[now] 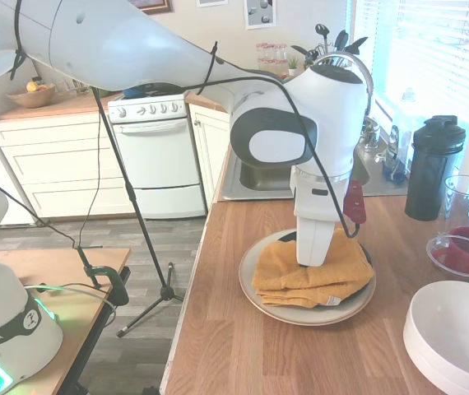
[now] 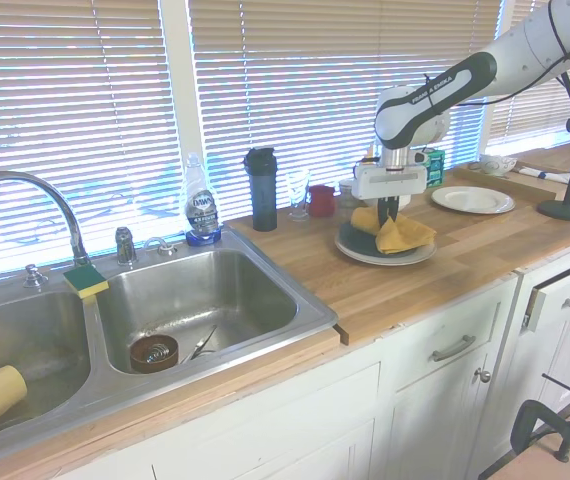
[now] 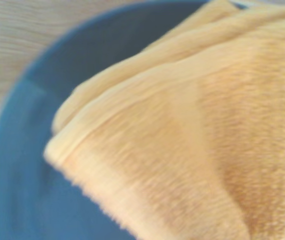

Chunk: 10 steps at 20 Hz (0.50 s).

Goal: Wipe the blue plate in counterclockwise motion

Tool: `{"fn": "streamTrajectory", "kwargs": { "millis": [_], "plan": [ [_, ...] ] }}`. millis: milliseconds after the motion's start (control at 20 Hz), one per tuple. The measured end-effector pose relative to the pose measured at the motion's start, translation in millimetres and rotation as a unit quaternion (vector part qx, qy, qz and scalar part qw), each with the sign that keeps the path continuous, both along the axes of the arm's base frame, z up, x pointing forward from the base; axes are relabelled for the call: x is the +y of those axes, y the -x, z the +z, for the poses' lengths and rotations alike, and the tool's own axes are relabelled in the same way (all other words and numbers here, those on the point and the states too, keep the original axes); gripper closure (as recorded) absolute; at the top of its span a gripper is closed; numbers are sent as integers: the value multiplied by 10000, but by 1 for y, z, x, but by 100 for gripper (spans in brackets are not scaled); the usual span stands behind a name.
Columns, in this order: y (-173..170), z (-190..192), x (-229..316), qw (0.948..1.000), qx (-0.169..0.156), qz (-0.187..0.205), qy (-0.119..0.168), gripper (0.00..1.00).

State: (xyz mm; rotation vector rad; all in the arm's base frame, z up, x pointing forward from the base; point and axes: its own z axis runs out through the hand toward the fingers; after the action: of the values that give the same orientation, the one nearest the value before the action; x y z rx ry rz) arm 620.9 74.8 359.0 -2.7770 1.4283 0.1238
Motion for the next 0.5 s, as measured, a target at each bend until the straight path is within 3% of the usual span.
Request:
{"fn": "streamTrajectory", "kwargs": {
  "millis": [500],
  "plan": [
    [14, 7, 88, 9990, -70, 373, 256, 100]
  ]
}}
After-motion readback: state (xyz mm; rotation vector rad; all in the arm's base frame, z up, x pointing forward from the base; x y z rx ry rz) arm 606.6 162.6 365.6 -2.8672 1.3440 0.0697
